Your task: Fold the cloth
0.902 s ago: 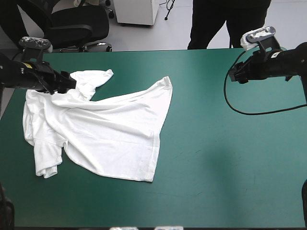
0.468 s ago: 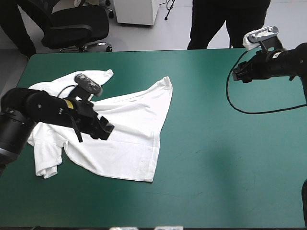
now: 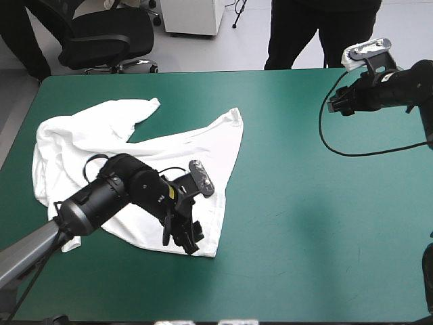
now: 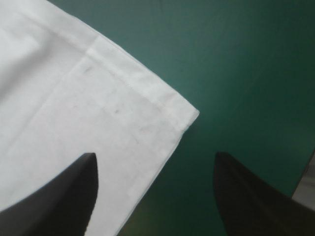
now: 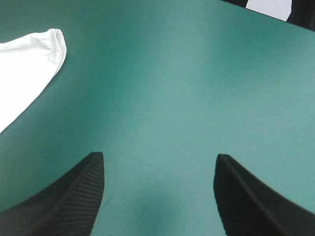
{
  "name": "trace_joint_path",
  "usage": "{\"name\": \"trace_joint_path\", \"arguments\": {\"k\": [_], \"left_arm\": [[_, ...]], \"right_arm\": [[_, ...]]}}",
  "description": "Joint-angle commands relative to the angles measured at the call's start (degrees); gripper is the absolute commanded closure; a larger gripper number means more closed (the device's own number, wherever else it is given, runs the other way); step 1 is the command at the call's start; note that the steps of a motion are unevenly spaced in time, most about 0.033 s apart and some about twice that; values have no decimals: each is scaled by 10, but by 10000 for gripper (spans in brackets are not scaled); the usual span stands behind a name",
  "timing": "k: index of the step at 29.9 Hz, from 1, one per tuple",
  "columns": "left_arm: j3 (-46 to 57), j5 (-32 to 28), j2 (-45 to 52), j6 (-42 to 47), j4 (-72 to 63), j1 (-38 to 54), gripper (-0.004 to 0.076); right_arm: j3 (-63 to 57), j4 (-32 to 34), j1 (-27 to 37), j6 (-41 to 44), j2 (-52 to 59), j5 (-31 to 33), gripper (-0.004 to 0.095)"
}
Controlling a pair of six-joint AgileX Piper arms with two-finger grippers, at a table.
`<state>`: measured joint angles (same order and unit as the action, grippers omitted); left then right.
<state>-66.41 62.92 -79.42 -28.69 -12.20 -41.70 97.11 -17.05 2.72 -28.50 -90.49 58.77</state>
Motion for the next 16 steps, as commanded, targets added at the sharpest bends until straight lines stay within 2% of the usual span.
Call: {"name": "trace_joint_path", "arguments": {"k": [1,11,16], "left_arm": [[11,-43,-3,-2,-9,-26,243],[105,-149,-43,0,6,-74,243],[129,-178,-80,-1,5,-74,246]], "right_arm": [[19,-4,0,0,17,-30,314],[19,0,0,-7,11,-35,315],[19,0,0,-7,5,-34,318]]}}
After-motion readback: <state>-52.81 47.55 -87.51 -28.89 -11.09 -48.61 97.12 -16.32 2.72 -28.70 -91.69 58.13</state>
